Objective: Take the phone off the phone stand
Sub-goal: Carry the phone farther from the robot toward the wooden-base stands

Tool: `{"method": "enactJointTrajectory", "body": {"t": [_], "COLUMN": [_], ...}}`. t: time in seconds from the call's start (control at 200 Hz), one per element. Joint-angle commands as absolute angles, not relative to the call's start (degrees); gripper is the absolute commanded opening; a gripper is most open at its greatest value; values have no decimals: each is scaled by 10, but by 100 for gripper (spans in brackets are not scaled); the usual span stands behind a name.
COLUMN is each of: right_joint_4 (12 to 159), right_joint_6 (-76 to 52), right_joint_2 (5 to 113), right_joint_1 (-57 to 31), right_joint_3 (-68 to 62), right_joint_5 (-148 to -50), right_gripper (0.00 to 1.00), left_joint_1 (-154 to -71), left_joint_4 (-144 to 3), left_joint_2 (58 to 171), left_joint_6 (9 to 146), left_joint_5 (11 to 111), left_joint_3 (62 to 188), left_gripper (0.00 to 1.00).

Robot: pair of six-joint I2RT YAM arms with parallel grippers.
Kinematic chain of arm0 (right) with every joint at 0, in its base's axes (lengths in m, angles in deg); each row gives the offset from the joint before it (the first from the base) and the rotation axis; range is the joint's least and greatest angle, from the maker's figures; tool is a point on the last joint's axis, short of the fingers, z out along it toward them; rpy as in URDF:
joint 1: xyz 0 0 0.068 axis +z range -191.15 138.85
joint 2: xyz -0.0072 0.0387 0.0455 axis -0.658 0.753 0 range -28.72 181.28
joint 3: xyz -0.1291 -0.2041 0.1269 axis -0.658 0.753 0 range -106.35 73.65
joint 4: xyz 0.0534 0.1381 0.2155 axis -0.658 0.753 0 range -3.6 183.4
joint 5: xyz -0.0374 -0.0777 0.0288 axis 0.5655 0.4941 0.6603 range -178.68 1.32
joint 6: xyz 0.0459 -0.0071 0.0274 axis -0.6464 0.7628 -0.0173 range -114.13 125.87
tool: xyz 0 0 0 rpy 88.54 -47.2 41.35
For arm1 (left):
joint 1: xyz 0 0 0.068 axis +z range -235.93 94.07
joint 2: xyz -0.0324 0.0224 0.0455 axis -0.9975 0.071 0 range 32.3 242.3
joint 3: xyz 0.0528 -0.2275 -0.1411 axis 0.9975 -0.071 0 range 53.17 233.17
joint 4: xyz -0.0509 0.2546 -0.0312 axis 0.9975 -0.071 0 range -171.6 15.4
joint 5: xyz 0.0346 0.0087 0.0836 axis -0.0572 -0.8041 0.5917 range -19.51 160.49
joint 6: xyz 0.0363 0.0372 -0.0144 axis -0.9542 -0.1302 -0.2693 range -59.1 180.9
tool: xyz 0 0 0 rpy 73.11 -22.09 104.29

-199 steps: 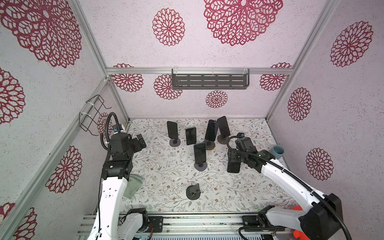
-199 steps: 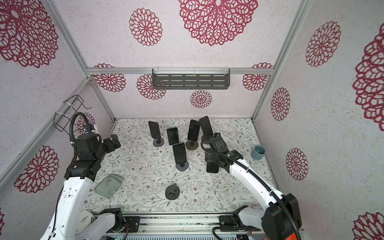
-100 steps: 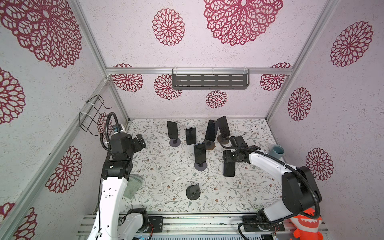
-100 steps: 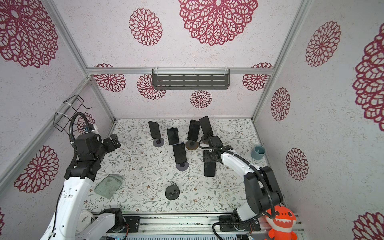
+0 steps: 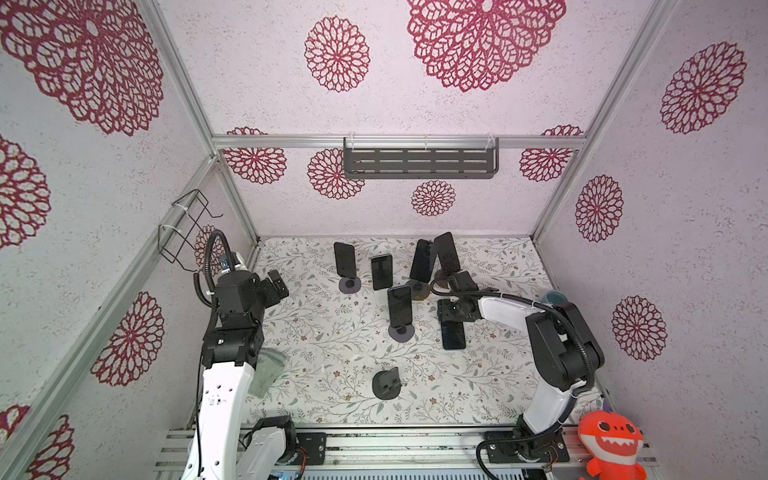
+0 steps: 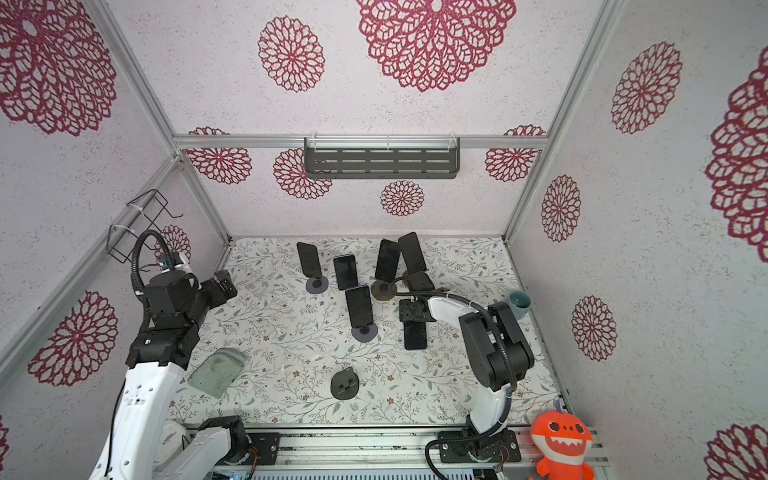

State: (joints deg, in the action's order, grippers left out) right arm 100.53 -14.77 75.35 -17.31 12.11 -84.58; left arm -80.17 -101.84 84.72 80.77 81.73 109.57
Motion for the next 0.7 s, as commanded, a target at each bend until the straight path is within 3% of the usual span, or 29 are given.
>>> {"method": "enactJointTrajectory", "body": {"t": [0.0,0.365,0.49,0.696], "right_joint_4": [973,900,891,898], "right_joint_6": [-160,-197,-201,-201], "right_joint_2": [759,790,794,796], "right_joint_1": [-172,-173,-172,-173], "right_joint_3": [99,106,105,106], "right_joint_5": [-821,-848,-860,-862], "right_gripper": [60,62,68,78], "left_joint_1": [-792,-783,-788,-888], "left_joint_4": [-999,-998,-997,-1025], "left_joint_2": [842,852,855,847], "left_joint_6": [813,815,816,792], "left_joint_5": [823,807,782,817], "left_joint_3": [1092,1092,1090,1087], "left_gripper": [98,98,98,98]}}
